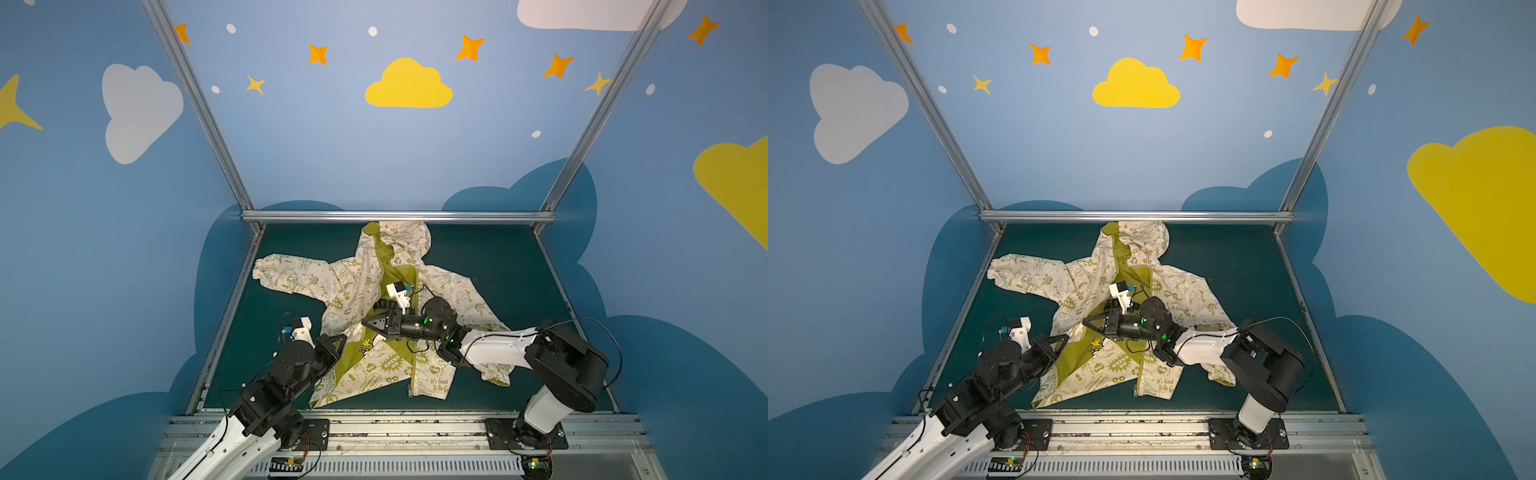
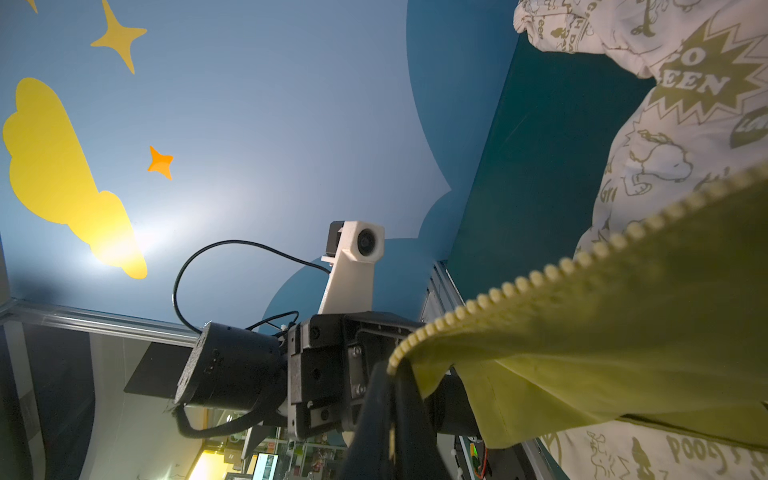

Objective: Zip up the jacket

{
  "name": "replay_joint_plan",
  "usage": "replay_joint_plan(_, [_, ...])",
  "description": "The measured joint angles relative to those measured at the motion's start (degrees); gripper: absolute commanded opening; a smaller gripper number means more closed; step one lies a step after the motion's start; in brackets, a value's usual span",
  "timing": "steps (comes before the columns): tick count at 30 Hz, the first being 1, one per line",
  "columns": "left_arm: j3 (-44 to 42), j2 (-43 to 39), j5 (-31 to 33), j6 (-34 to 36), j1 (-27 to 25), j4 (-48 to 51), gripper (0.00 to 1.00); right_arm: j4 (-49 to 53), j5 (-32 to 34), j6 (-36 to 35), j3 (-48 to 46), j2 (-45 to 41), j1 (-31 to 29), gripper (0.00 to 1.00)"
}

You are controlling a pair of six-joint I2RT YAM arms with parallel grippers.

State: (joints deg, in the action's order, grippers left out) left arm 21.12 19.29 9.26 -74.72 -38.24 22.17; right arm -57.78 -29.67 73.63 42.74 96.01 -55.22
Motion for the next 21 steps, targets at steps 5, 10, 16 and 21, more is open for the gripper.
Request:
replay_joint_plan(5, [0.83,-1.18,0.26,0.39,0.0,0.63,0.03,-0.46,-0.87,0.33,2.8,2.16,0.0,0.0])
replay_joint_plan(10, [1.9,-2.08,0.5,0.44,0.0,0.81,0.03,-1.07,-1.38,1.09,4.15,4.24,-0.24,0.0])
replay_joint_plan(16, [2.4,-2.16,0.76,0.63,0.11,0.87,0.03,-1.49,-1.51,1.31,4.63,7.3,-1.18,0.0])
replay_joint_plan(21, [2.4,-2.12,0.72,0.79,0.22,0.59,0.04,-1.51,-1.51,1.42,4.83,8.35,-1.79,0.0])
